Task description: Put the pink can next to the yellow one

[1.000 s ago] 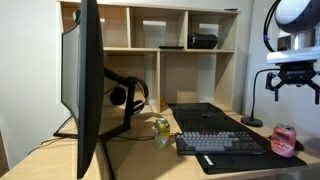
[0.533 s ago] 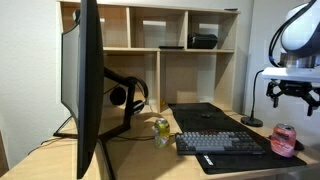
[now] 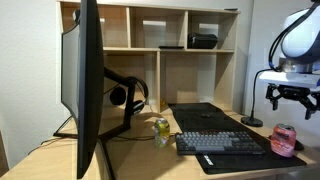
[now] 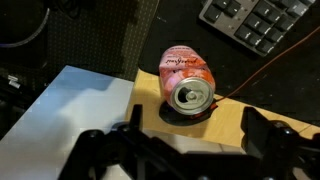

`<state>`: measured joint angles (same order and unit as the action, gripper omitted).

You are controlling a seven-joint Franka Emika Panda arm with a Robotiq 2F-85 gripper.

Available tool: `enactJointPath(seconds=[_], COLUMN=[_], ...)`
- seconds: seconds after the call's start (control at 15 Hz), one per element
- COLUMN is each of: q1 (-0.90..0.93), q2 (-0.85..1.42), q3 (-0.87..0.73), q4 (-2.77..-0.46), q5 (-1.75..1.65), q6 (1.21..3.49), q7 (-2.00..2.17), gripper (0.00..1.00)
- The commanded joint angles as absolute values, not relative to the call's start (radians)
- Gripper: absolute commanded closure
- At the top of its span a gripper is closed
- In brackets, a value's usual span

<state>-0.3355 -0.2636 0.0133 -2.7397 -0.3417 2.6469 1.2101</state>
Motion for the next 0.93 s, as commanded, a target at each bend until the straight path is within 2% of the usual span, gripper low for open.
enactJointPath(seconds=[0.0,0.4,0.87], q1=[-0.371,-0.447,-0.398], q2=[-0.207,-0.179,-0.193], q3=[0.031,0.062,0.04], q4=[-2.748,-2.744,-2.767], q5=[-0.434,-0.816,-0.814], q6=[2.75,2.818,2.792], q7=[1.327,1.648,1.647], gripper=[0.0,0.0,0.0])
